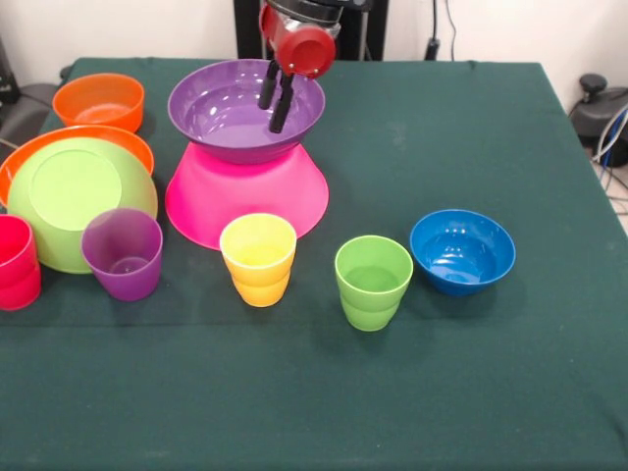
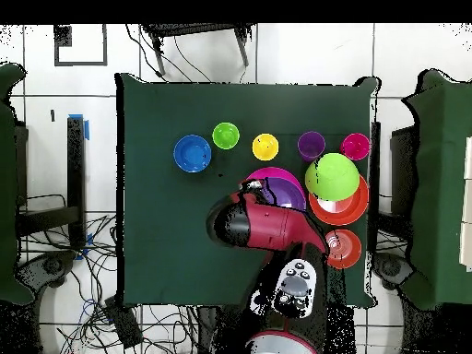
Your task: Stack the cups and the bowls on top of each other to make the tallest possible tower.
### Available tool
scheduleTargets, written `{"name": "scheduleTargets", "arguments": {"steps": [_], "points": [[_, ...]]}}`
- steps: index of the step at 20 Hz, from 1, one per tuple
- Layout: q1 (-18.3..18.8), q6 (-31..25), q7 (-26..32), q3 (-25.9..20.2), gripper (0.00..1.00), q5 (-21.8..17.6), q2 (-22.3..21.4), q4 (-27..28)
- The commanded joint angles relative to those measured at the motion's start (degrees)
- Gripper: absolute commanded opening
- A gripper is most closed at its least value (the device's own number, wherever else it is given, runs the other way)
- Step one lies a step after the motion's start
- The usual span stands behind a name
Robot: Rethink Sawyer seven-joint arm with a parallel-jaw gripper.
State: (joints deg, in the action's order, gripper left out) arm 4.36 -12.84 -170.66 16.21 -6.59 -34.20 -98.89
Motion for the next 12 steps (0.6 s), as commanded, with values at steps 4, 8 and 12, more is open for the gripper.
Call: {"name": "scheduleTargets", "arguments": {"steps": [4,8,12], "points": [[3.45,-0.5,7.64,-9.11,1.0,-7.43,1.18,-4.96],[5.14,-0.65,8.04,-10.14,1.0,-9.05,0.55,-5.39],[5.87,-0.9,7.79,-10.45,1.0,-10.37,0.6,-4.69]]}}
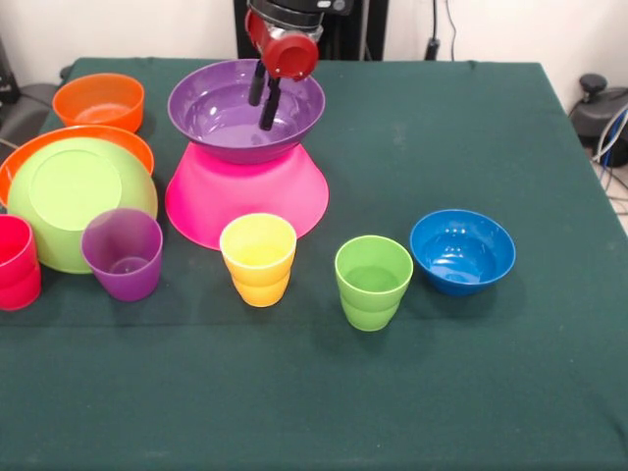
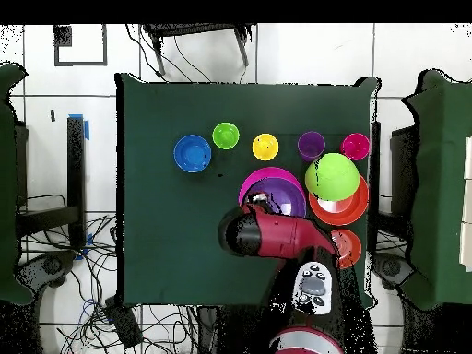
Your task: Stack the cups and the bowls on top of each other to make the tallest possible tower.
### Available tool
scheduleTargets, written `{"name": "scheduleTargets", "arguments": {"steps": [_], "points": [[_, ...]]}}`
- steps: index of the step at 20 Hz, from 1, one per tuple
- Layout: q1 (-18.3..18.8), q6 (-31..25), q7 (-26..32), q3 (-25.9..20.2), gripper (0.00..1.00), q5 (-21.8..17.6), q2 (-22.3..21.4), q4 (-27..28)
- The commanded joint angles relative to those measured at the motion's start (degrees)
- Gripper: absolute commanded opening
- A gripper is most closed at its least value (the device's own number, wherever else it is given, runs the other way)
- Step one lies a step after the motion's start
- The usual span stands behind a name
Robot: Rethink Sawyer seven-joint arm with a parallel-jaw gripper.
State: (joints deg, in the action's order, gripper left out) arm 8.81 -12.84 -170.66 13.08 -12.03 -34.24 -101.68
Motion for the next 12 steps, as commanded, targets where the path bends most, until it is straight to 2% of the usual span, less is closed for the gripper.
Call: {"name": "scheduleTargets", "arguments": {"steps": [1,3,8,12], "points": [[1.64,-1.15,7.85,-7.46,1.0,-5.23,0.51,-1.76],[2.49,-2.26,8.62,-7.96,1.0,-5.8,-0.62,-1.68],[6.76,-7.34,12.82,-11.57,1.0,-6.78,-7.25,-4.01],[8.78,-9.15,13.61,-13.43,1.0,-7.34,-10.3,-5.34]]}}
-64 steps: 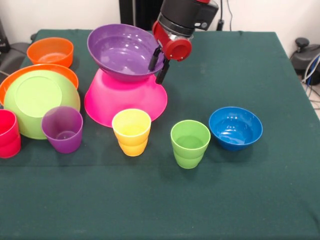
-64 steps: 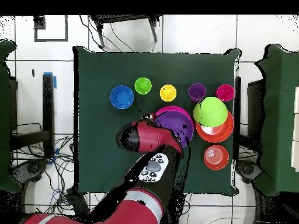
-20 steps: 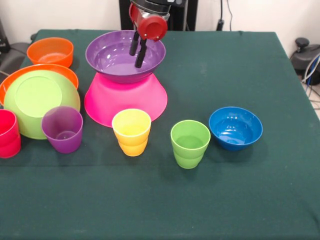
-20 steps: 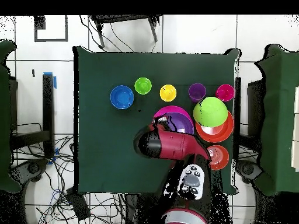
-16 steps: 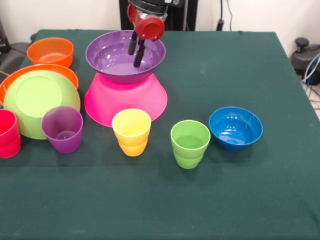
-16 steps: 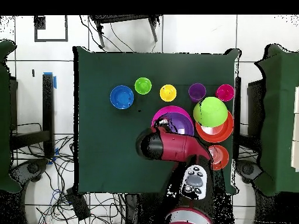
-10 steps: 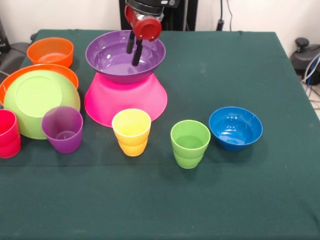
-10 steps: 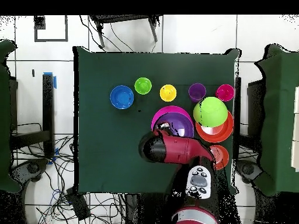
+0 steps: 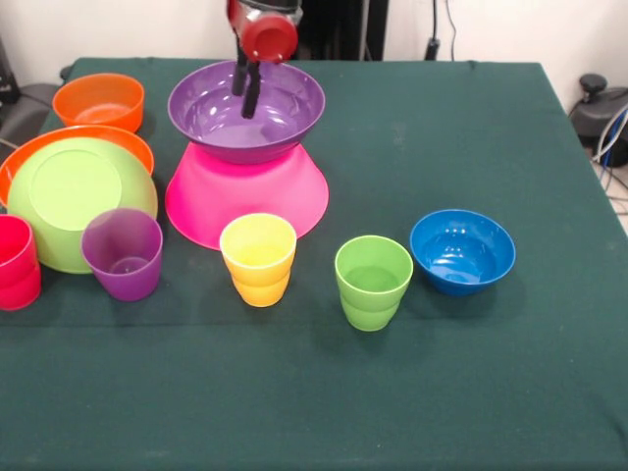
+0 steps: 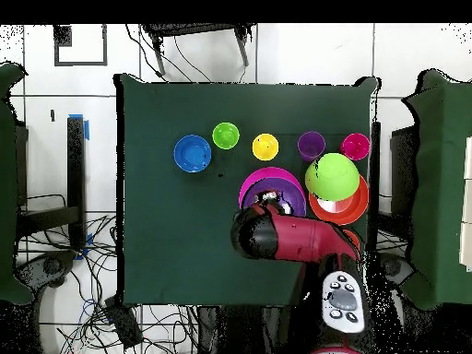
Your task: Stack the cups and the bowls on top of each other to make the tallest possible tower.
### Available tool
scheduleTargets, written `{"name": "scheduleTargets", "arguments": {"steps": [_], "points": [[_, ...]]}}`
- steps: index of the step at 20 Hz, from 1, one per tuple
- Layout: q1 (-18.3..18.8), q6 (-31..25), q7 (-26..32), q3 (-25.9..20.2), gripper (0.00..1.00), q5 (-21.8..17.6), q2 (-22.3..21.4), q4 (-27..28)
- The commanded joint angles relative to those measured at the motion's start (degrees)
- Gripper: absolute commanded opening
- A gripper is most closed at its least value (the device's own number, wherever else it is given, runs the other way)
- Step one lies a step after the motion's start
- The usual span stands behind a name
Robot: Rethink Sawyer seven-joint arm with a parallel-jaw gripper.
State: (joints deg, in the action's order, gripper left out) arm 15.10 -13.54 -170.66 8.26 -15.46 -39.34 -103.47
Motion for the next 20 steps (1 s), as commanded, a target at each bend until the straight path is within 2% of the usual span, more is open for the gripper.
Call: {"name": "scheduleTargets", "arguments": {"steps": [1,9,11,13,20], "points": [[2.97,-8.48,13.59,-9.17,1.0,-4.0,-5.58,-3.83],[4.51,-9.83,13.59,-11.15,1.0,-4.97,-8.63,-4.94],[6.17,-9.54,14.76,-12.4,1.0,-5.6,-8.97,-5.39],[8.52,-8.4,16.2,-13.87,1.0,-6.92,-9.08,-5.72],[16.45,-0.89,18.49,-17.63,1.0,-16.47,-8.49,-4.89]]}}
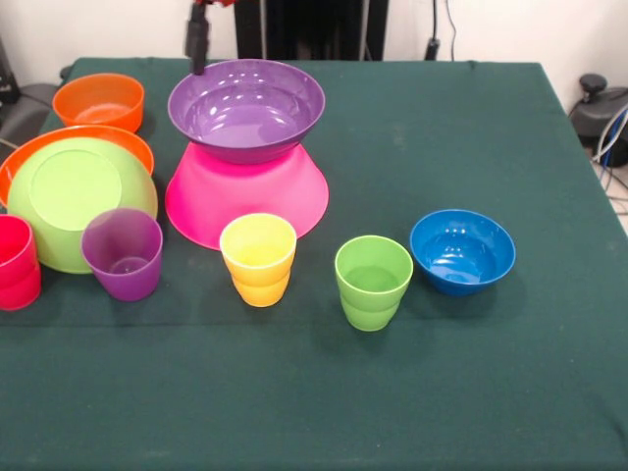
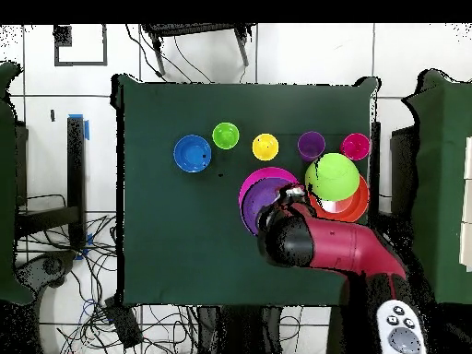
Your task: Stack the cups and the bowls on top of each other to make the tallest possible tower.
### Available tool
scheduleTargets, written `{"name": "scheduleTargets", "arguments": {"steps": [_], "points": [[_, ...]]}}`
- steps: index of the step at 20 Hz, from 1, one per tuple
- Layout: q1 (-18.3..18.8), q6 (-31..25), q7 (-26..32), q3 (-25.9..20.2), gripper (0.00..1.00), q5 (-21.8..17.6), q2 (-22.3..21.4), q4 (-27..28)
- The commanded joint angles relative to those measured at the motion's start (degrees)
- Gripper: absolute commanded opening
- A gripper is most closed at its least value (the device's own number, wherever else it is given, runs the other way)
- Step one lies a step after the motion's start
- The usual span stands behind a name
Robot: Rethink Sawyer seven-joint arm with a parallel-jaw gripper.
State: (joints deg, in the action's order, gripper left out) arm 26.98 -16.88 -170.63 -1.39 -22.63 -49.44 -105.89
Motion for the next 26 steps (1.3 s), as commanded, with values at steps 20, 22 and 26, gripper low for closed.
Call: {"name": "scheduleTargets", "arguments": {"steps": [20,22,26], "points": [[19.75,11.35,13.97,-18.63,1.0,-28.92,9.74,0.63],[19.52,14.37,12.15,-17.44,1.0,-31.78,10.49,1.42],[17.52,20.91,8.29,-12.79,1.0,-35.84,12.94,3.4]]}}
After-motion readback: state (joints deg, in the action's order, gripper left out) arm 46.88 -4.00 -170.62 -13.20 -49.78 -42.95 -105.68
